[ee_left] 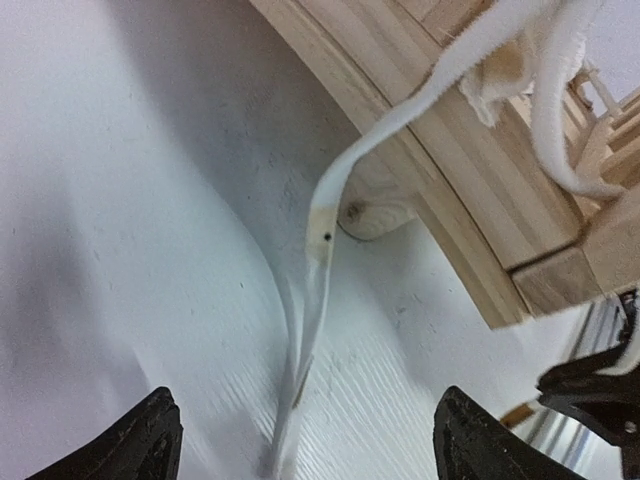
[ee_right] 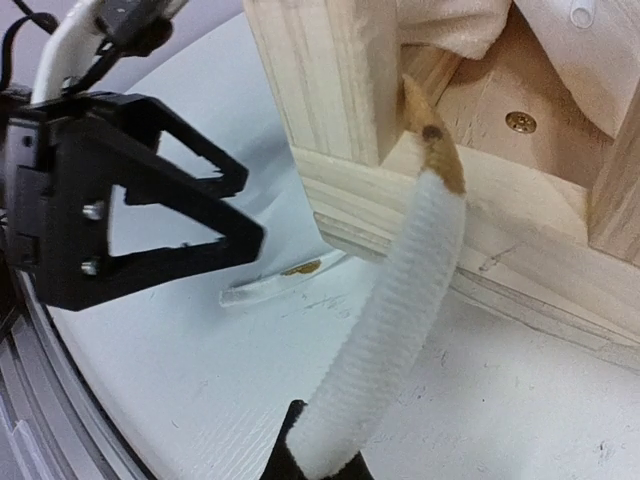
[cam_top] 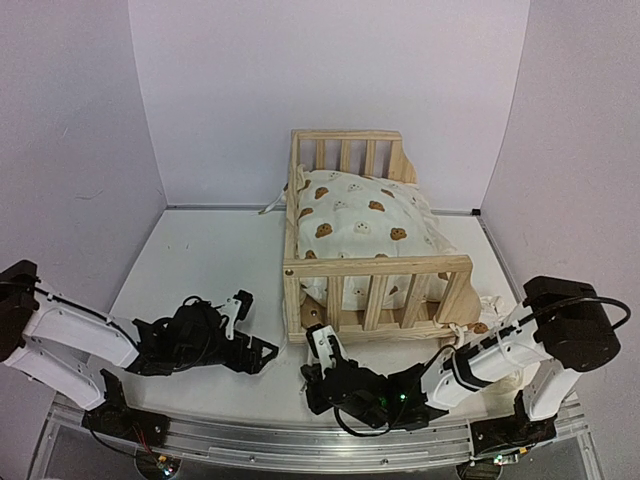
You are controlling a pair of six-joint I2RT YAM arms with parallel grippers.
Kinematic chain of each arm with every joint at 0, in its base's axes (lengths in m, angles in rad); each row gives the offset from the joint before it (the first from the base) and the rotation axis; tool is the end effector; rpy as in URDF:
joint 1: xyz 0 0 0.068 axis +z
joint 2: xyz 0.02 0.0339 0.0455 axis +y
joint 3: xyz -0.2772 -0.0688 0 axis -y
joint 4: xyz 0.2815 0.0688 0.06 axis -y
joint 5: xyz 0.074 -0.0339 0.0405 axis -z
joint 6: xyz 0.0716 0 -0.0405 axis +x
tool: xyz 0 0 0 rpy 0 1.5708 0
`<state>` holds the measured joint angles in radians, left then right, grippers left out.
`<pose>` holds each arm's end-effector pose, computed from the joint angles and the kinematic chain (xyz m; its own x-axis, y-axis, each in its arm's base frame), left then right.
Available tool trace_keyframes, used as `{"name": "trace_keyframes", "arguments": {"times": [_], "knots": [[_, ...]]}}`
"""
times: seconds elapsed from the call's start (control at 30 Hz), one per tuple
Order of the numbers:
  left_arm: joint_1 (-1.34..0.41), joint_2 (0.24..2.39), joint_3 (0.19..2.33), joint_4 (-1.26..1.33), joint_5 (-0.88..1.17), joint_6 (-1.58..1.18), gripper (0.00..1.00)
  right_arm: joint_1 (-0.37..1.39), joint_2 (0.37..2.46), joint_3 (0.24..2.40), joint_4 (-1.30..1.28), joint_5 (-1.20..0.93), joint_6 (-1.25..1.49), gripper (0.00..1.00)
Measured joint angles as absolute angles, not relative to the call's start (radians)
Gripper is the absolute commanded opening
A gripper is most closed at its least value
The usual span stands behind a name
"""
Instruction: Set up the pet bed
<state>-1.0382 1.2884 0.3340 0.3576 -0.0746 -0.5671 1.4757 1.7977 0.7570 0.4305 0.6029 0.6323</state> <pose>0.1441 -0.2340 0.1030 -0.6854 0.1078 -0.7202 0.5449 0.7320 -0.4090 0.0770 0.3798 0.0949 -0.5024 -0.1405 -0.8531 -0.5937 0.7734 0.2222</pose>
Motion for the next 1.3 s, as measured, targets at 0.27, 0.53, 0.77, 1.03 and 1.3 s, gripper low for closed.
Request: {"name": "trace_keyframes", "arguments": {"times": [0.27,0.53,0.77,1.03,1.3], "knots": [[-1.026,1.591,0.552,0.359,-0.144,-0.361,0.73,1.475,1.78,0.737,0.454,0.579,0.628,0.0],[-1.093,1.694,0.564,0.363,-0.265,-0.339,0.14,1.475,1.768,0.712,0.471,0.572,0.628,0.0],[-1.192,1.615,0.533,0.262,-0.321,-0.482,0.0,1.483,1.686,0.673,0.424,0.498,0.622,0.0],[-1.217,1.065,0.329,0.101,-0.147,-0.746,0.0,1.52,1.61,0.599,0.384,0.242,0.556,0.0],[-1.219,0.739,0.214,0.005,0.003,-0.949,0.0,1.523,1.588,0.506,0.363,0.182,0.556,0.0]]}}
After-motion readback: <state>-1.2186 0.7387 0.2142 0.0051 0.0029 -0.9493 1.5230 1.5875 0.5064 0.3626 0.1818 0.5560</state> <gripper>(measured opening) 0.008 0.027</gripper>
